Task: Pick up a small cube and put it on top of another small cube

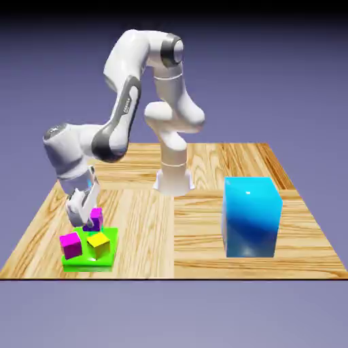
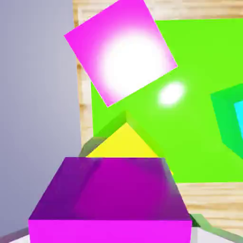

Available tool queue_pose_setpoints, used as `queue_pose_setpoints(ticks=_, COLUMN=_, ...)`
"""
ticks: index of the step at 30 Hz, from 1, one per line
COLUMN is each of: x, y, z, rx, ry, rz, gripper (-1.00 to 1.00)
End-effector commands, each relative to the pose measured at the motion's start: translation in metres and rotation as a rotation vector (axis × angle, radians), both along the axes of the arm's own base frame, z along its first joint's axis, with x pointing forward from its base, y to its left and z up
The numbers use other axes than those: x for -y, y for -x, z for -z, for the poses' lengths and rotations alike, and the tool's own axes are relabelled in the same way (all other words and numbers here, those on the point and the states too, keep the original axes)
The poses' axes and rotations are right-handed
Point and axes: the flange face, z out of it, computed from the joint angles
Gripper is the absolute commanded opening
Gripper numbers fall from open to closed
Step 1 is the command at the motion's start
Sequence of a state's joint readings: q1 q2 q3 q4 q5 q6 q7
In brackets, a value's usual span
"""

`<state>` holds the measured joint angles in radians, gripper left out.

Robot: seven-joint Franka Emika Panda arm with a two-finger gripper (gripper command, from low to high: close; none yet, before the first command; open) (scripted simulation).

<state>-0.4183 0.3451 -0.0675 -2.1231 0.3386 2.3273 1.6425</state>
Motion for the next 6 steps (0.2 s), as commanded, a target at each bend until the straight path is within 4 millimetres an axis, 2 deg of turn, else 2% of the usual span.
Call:
queue_pose_setpoints(ticks=1, x=0.000, y=0.000, z=0.000, rx=-0.002, ry=0.001, rz=0.000, gripper=1.00)
queue_pose_setpoints(ticks=2, x=0.000, y=0.000, z=0.000, rx=-0.002, ry=0.001, rz=0.000, gripper=1.00)
queue_pose_setpoints(ticks=5, x=0.011, y=0.000, z=-0.058, rx=-0.001, ry=0.000, rz=-0.001, gripper=1.00)
queue_pose_setpoints(ticks=6, x=0.012, y=0.000, z=-0.068, rx=-0.002, ry=0.001, rz=0.000, gripper=1.00)
